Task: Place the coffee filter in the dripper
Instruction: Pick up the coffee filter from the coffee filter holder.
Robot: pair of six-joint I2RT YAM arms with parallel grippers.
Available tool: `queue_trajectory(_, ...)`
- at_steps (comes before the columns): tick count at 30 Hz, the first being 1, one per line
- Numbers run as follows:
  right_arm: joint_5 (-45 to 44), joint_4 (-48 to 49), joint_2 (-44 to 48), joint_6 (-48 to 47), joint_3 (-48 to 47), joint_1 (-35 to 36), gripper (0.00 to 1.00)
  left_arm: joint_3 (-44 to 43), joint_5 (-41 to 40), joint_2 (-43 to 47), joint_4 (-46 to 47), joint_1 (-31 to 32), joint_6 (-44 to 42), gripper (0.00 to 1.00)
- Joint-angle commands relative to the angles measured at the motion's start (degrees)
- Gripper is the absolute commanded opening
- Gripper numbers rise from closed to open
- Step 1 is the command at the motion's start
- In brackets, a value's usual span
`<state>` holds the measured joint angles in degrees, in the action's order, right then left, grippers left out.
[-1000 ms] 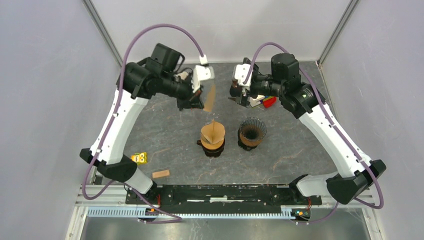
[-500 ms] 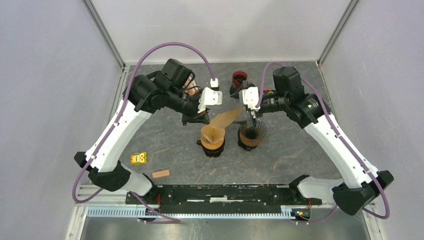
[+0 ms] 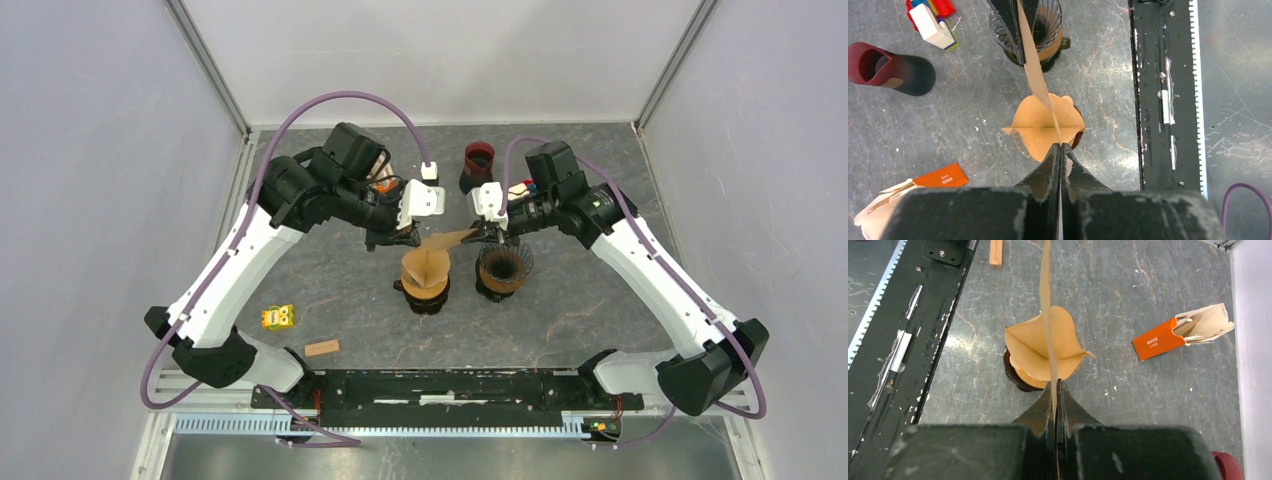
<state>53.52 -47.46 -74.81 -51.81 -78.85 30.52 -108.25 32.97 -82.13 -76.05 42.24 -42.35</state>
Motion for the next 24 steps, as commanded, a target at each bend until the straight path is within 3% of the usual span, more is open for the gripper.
queue_trajectory(1,-1.22,2.34,3.31,0.02,2.3,-0.09,0.0,1.22,2.46,0.91,3.7,0.12,-0.75,0.12)
queue_trajectory(2,-1.22,2.46,3.39,0.19,2.57,-0.16,0.0,1.36,3.7,0.65,4.48,0.12,0.09,0.24)
queue_trajectory(5,-1.13,1.79,2.97,0.18,2.95,-0.11,0.0,1.54,6.71,-0.03,6.57,0.12,2.77,0.47)
queue_trajectory(9,-1.65,1.98,3.13,0.02,4.25,-0.09,0.0,0.81,9.1,-1.47,9.59,0.12,6.9,0.6)
queue_trajectory(15,-2.76,3.12,4.42,0.4,5.83,-0.05,0.0,-0.82,9.08,-4.56,11.54,0.12,13.05,0.54)
queue_trajectory(24,-4.02,2.84,4.56,-0.7,7.46,-0.03,0.0,-2.29,10.67,-6.4,11.54,-0.44,15.67,0.4)
